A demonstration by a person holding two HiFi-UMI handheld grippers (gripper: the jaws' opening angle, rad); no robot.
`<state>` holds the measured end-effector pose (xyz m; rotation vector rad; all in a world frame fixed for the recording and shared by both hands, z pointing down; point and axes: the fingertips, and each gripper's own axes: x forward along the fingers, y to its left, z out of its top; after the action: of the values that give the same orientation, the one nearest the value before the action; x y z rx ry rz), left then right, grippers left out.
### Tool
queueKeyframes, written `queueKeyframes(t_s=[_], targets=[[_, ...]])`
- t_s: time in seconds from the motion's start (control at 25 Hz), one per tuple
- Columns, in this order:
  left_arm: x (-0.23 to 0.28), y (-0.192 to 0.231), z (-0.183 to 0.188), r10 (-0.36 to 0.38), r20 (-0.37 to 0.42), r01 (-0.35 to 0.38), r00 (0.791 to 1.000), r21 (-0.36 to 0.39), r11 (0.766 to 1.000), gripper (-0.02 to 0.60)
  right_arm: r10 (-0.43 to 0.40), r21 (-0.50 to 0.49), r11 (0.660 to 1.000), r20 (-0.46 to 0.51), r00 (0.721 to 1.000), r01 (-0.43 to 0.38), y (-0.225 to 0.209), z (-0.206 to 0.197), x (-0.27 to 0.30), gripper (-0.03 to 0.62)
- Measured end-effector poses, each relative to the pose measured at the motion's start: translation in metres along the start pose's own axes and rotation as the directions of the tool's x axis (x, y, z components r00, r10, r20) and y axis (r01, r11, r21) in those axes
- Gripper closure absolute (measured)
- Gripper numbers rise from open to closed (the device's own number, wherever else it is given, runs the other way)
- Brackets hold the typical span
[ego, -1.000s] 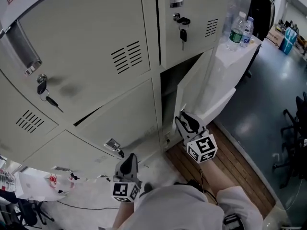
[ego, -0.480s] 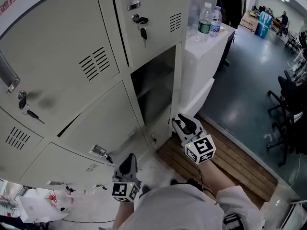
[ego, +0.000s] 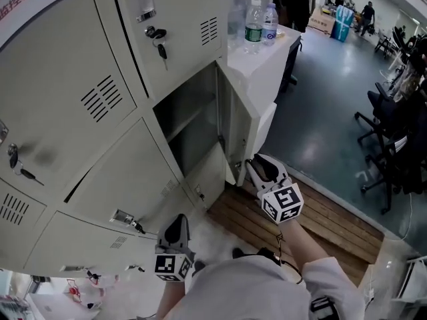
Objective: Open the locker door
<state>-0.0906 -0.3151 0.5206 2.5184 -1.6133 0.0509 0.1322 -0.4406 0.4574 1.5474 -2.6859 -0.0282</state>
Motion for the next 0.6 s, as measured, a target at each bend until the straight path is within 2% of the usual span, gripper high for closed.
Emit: queueKeyframes(t_s=[0.12, 0.2, 0.28, 0.32, 0.6], targets=[[0.005, -0.008, 0.0, -0.024, -0.002, 0.024, 1.0, 0.002, 1.0, 0.578, -0.068, 0.037, 0.997, 0.001, 0.998, 0.068, -0.027, -0.004, -0.01, 0.484], [0.007, -0.012, 0.0, -0.036, -0.003, 0.036, 0.999, 0.006, 0.999, 0.578, -0.148, 0.07, 0.986, -0.022, 0.989, 0.149, -0.052, -0.009, -0.016, 0.489], [0.008, -0.014, 0.001, -0.042, -0.005, 0.042, 0.999, 0.011, 0.999, 0.578, -0.234, 0.101, 0.966, -0.056, 0.971, 0.238, -0.076, -0.017, -0.025, 0.563], [0.007, -0.014, 0.001, -0.042, -0.006, 0.042, 0.999, 0.012, 0.999, 0.578, -0.258, 0.116, 0.958, -0.058, 0.965, 0.263, -0.083, -0.02, -0.031, 0.571], [0.006, -0.012, 0.0, -0.042, -0.013, 0.042, 0.999, 0.009, 0.999, 0.578, -0.264, 0.118, 0.957, -0.025, 0.964, 0.265, -0.076, -0.024, -0.045, 0.577]])
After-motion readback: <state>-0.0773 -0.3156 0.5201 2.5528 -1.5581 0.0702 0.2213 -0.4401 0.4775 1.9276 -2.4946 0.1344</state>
